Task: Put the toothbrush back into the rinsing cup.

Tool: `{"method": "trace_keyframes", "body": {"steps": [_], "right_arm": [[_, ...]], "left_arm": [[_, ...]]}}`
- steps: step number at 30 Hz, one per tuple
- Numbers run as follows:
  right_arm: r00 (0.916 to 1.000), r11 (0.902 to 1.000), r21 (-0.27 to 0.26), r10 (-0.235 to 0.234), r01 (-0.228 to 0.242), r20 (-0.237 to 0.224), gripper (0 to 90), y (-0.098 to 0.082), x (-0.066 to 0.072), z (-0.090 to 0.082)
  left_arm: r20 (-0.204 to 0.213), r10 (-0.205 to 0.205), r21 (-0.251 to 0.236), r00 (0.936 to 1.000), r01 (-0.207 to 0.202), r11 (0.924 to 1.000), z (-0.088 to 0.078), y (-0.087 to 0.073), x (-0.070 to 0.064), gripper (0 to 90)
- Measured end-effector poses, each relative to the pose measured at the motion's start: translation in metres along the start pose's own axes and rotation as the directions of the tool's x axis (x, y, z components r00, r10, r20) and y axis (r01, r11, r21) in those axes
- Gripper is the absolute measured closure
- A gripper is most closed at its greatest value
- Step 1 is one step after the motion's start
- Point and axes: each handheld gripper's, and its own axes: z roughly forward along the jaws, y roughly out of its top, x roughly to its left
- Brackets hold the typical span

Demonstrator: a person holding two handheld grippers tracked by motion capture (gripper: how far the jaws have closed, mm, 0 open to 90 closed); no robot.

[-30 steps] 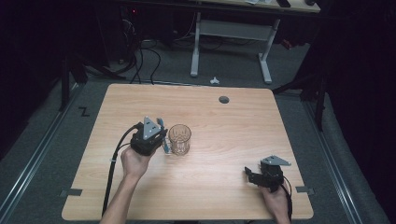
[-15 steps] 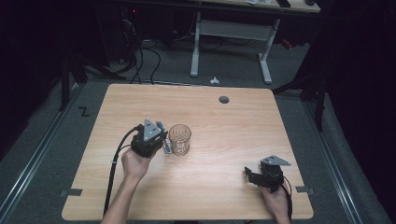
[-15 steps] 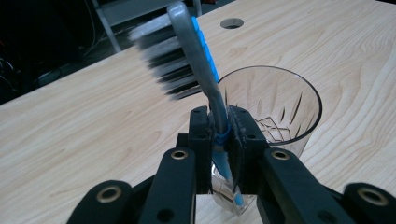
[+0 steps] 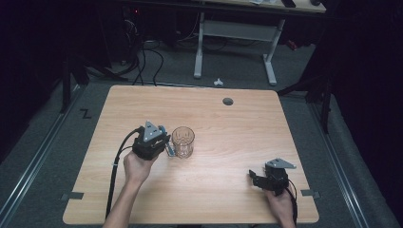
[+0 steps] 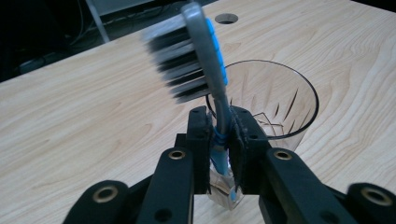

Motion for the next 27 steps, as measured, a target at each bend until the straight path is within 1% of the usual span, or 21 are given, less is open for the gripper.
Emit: {"method": "trace_keyframes", "body": {"steps": [7,13,15,16,18,22,27], "right_arm": [[1.0,1.0,0.0,0.0,0.0,0.0,25.5,0.0,0.0,0.0],[1.0,1.0,0.0,0.0,0.0,0.0,25.5,0.0,0.0,0.0],[1.0,1.0,0.0,0.0,0.0,0.0,25.5,0.0,0.0,0.0],[1.0,1.0,0.0,-0.001,0.001,0.0,25.5,0.0,0.0,0.0],[1.0,1.0,0.0,0.0,0.0,0.0,25.5,0.0,0.0,0.0],[1.0,1.0,0.0,0.0,0.0,0.0,25.5,0.0,0.0,0.0],[1.0,1.0,0.0,0.0,0.0,0.0,25.5,0.0,0.0,0.0]], "left_arm": [[0.018,-0.022,0.011,0.9996,0.022,0.9997,0.0,0.0,0.001,70.7],[0.032,-0.041,0.013,0.9986,0.04,0.9991,-0.001,-0.001,0.003,61.1],[0.034,-0.042,0.013,0.9985,0.042,0.999,-0.002,-0.001,0.004,58.8],[0.037,-0.052,0.01,0.998,0.052,0.9986,-0.003,-0.002,0.005,57.8],[0.041,-0.057,0.011,0.9975,0.057,0.9983,-0.004,-0.002,0.006,55.9],[0.029,-0.066,0.0,0.9974,0.066,0.9978,-0.007,-0.004,0.007,52.0],[0.027,-0.098,-0.011,0.9949,0.098,0.9951,-0.013,-0.009,0.01,49.4]]}}
